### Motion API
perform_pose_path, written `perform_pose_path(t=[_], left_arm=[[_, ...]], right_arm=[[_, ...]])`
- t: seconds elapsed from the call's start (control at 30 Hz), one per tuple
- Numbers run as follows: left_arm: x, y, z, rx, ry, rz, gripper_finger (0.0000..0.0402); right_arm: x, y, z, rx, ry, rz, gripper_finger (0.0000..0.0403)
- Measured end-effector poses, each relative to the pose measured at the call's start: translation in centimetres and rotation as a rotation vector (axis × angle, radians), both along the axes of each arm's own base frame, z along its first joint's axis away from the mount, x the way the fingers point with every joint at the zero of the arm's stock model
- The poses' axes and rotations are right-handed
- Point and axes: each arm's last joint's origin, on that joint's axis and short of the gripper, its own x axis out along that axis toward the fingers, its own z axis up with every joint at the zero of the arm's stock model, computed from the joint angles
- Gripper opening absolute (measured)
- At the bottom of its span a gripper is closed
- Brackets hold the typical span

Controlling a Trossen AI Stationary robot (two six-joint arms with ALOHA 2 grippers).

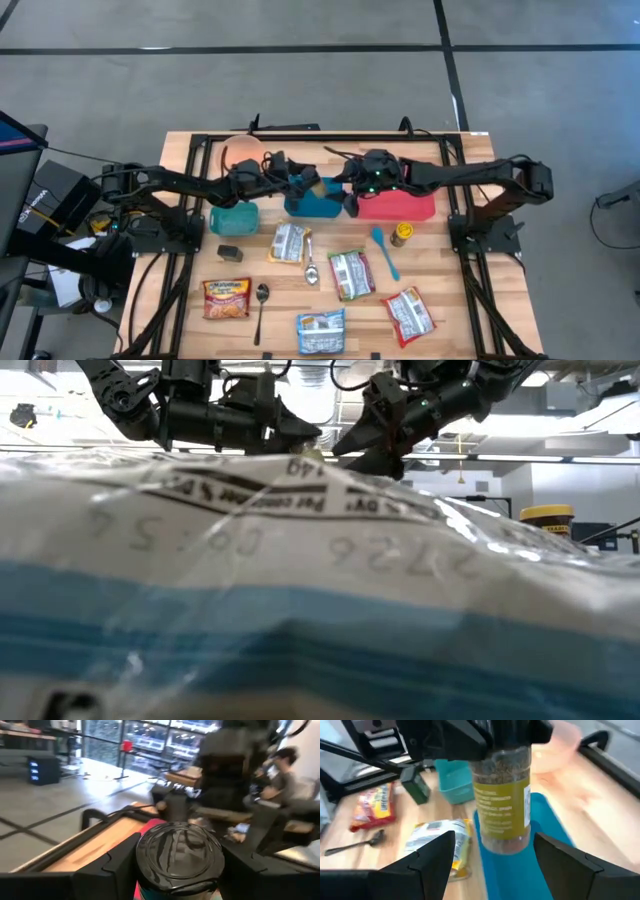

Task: Pick & Place Food Item
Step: Put the green seasoning bottle into the blue bin

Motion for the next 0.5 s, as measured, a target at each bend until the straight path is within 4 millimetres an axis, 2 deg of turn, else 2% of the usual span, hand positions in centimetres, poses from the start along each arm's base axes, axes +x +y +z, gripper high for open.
perform_pose_path(t=[0.27,0.5], left_arm=[[-0.1,0.2,-1.1,0.075,0.151,0.066,0.0198],[-0.5,0.6,-2.0,0.094,0.267,0.193,0.0209]], right_arm=[[-1.8,1.8,1.6,-0.113,0.029,-0.093,0.0265],[-3.4,3.0,1.0,-0.169,0.01,-0.192,0.0265]])
